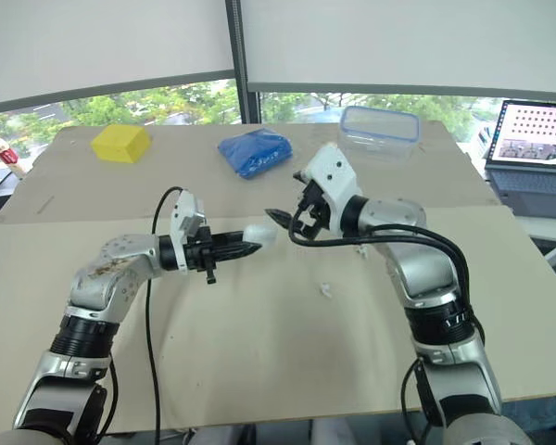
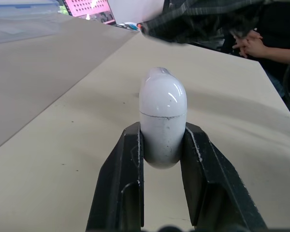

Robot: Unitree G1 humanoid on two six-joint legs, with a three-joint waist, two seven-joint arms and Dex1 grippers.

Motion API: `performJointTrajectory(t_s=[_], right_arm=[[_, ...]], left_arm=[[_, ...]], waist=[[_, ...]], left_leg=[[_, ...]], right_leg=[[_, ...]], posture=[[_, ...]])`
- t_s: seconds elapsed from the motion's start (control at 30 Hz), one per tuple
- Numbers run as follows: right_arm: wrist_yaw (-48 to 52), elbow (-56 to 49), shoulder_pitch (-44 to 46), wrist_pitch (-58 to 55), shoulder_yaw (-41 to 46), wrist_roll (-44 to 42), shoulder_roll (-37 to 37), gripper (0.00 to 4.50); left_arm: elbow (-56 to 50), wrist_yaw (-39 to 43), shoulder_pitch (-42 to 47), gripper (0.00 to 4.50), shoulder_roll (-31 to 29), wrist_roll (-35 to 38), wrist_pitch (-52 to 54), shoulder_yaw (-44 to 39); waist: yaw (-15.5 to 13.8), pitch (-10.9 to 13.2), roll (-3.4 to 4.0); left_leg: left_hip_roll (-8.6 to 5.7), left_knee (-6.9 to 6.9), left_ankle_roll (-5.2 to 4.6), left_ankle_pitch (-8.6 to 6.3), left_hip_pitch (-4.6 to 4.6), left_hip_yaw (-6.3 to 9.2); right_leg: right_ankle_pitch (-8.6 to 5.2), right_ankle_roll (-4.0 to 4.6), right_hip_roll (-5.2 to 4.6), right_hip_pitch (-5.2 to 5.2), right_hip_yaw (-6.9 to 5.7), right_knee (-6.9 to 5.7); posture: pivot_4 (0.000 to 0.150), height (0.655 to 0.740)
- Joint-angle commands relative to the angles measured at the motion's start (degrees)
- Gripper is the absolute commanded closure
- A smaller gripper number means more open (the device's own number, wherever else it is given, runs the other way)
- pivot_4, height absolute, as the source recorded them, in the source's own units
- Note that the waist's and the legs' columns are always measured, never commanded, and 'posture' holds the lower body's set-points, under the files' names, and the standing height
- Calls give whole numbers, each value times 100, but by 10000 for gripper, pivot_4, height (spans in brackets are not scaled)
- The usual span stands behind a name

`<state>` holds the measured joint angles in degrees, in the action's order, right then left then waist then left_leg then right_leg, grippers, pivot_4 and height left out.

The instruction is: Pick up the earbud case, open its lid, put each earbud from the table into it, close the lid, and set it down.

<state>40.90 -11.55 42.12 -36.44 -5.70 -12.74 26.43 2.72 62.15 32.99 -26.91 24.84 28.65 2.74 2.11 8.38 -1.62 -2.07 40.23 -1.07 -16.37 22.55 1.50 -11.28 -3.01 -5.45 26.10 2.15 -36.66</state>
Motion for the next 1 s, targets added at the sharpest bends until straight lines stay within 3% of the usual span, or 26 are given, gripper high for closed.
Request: performJointTrajectory(t_s=[0.03,0.6,1.0], right_arm=[[-96,-15,140,-109,255,-178,-4,208],[413,-361,-242,295,-490,-44,265,208],[-39,177,75,158,47,-241,-59,208]], left_arm=[[-163,29,43,39526,-20,86,-133,-57],[-94,73,94,39526,-24,88,-194,-26],[-155,138,-7,39526,-77,101,-198,0]], waist=[[4,0,0],[13,0,0],[-12,0,0]], left_leg=[[0,0,0,0,0,0],[1,-1,0,0,0,-1],[1,0,0,0,0,-1]], right_leg=[[0,0,0,0,0,0],[0,0,1,0,1,2],[0,0,-1,-1,0,2]], posture=[[1500,7400],[1500,7400],[1500,7400]])
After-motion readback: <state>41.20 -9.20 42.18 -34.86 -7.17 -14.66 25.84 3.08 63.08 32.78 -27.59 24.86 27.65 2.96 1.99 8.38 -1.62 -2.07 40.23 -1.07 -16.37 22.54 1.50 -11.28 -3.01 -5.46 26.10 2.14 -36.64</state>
